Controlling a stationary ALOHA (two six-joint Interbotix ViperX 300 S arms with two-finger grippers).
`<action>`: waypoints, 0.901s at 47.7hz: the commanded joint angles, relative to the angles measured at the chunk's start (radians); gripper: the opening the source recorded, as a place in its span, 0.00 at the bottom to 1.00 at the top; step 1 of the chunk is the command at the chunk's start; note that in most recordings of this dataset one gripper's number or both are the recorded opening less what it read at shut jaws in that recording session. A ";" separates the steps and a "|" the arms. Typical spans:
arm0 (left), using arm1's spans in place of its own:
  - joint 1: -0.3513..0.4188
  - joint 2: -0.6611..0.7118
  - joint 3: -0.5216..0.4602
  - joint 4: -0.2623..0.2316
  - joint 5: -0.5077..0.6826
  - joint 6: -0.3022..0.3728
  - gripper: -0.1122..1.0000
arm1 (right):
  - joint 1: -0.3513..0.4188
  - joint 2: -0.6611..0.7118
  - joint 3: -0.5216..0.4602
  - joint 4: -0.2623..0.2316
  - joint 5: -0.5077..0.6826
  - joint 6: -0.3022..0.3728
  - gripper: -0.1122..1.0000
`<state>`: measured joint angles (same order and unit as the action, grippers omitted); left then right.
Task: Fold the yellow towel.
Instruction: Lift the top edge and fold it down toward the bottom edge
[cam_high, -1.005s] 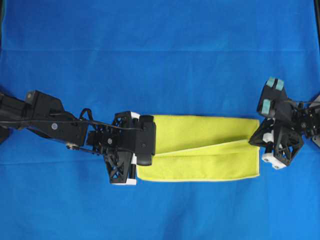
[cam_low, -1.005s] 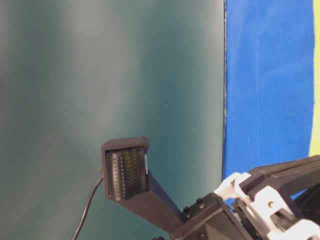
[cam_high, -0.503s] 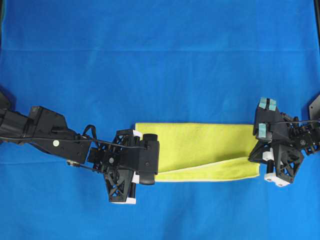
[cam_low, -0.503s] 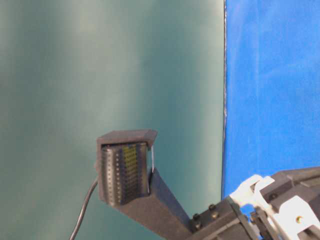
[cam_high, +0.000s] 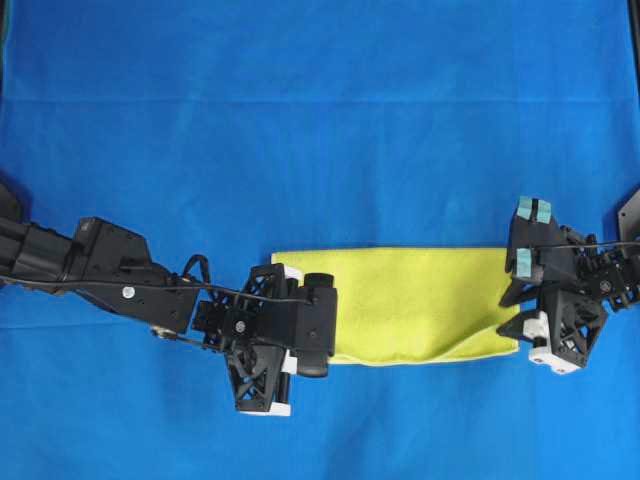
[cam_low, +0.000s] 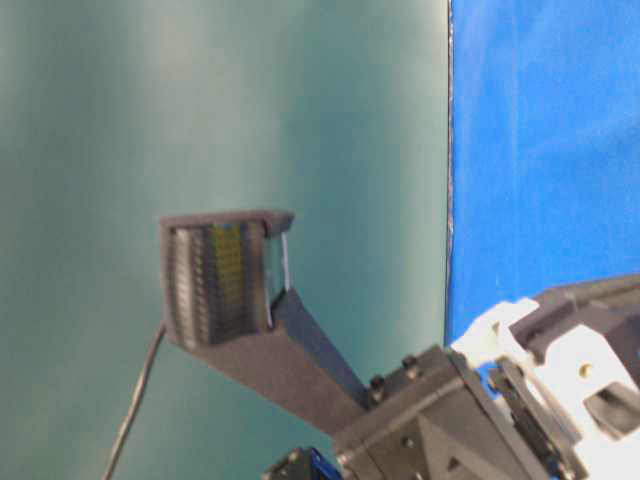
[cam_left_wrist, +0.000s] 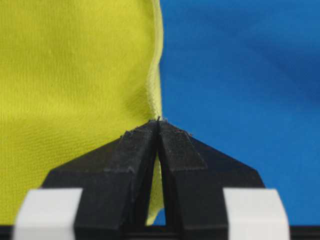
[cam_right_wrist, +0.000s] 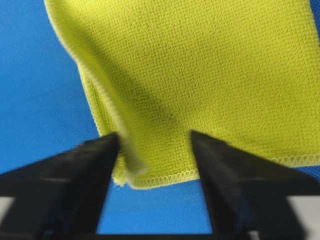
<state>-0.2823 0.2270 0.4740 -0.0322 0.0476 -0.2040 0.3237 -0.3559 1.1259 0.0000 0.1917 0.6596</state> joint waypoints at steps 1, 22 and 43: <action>-0.008 -0.018 -0.025 0.002 0.003 -0.005 0.19 | 0.006 -0.009 -0.017 -0.008 -0.003 -0.002 0.67; 0.063 -0.123 0.009 0.006 0.158 0.011 0.74 | -0.061 -0.137 -0.031 -0.132 0.100 -0.005 0.63; 0.247 -0.101 0.152 0.006 -0.020 0.049 0.74 | -0.230 -0.048 -0.006 -0.225 0.176 -0.006 0.63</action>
<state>-0.0506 0.1396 0.6197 -0.0276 0.0614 -0.1565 0.1104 -0.4264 1.1244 -0.2209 0.3758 0.6550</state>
